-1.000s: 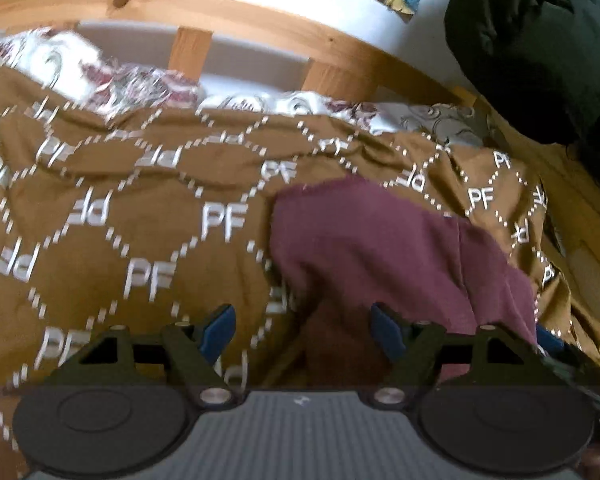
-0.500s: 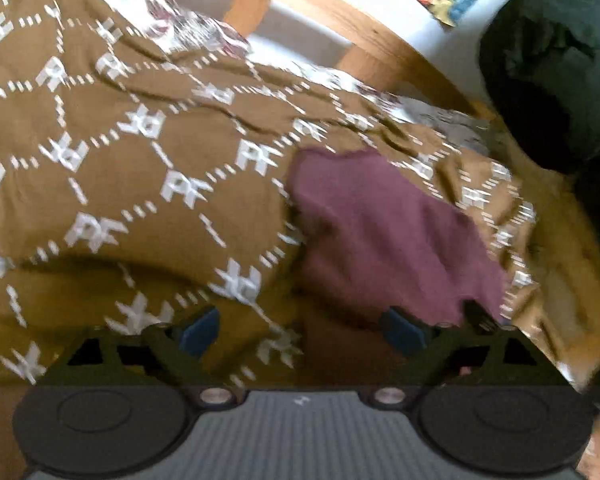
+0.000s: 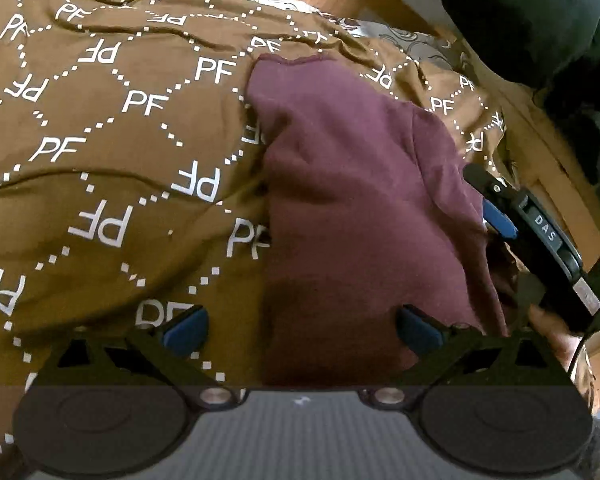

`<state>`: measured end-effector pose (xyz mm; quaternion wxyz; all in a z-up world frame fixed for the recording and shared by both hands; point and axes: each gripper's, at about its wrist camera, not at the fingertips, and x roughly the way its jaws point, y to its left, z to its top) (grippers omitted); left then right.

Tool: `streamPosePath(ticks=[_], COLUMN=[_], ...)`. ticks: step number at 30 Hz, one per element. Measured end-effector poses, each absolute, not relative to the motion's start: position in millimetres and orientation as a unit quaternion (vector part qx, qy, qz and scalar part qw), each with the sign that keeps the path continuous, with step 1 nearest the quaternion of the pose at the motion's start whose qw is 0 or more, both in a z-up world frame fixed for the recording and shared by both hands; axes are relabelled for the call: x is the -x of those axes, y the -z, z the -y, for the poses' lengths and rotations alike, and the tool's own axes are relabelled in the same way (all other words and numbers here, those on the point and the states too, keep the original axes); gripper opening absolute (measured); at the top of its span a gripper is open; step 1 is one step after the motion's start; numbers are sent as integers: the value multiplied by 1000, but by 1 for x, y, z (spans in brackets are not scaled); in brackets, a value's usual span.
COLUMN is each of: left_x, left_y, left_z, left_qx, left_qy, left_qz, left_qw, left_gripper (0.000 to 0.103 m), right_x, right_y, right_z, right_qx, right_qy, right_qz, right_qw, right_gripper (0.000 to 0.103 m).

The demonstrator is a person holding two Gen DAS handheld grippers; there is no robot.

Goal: Fold small clothes

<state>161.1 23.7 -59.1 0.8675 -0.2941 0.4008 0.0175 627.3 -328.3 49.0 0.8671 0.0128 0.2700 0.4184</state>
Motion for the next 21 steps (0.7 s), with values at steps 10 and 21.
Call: streamPosePath(ticks=[10,21], left_x=[-163,-163], left_y=[60,61], left_z=[-21,-22], left_qx=[282,284], left_qy=[-25,-26], left_qz=[-406,-405], left_qw=[869,869], left_gripper=[103,103], right_x=[-653,-644], right_y=[-36,-32], right_z=[300,298], right_qx=[-29,-1], right_qy=[-461,-450], right_qz=[-319,-304], right_qw=[828,840], right_gripper=[100,95])
